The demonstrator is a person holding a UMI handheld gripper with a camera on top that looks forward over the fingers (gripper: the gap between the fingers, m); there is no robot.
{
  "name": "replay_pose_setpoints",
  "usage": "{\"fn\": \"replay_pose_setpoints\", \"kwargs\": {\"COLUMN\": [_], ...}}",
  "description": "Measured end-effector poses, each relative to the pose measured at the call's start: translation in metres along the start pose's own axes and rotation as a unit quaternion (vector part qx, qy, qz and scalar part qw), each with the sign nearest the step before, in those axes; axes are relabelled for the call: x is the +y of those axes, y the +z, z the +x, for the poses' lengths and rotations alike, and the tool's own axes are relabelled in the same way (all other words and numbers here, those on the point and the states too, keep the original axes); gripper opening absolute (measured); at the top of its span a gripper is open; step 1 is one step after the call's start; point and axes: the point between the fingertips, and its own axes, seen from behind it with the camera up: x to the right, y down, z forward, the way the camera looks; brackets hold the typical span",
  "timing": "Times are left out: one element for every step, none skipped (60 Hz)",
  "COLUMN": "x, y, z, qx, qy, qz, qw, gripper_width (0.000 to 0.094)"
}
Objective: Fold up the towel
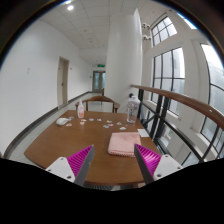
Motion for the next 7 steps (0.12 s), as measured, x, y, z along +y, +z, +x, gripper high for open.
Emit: {"fn": "replay_pose_setpoints", "kwargs": {"x": [0.0006,0.0031,0.0043,0.0044,0.0052,0.0064,0.0075], "y": [-0.0014,0.0023,0.0018,0.0013,0.0008,0.0009,0.0007], "z": [-0.0009,-0.0024,-0.0033,-0.0055,-0.0062,-0.007,-0.008], "qx": [-0.002,-0.003,-0.006,-0.009,-0.011,-0.014,-0.017], "qy": [-0.002,-0.005,-0.007,-0.008,-0.008,-0.007,-0.005], "qz": [0.0,0.0,0.0,-0.001,-0.001,-0.001,-0.001], "qw": [1.0,1.0,1.0,1.0,1.0,1.0,1.0], "gripper_width": [0.0835,0.0835,0.0833,0.0832,0.0832,0.0832,0.0833]}}
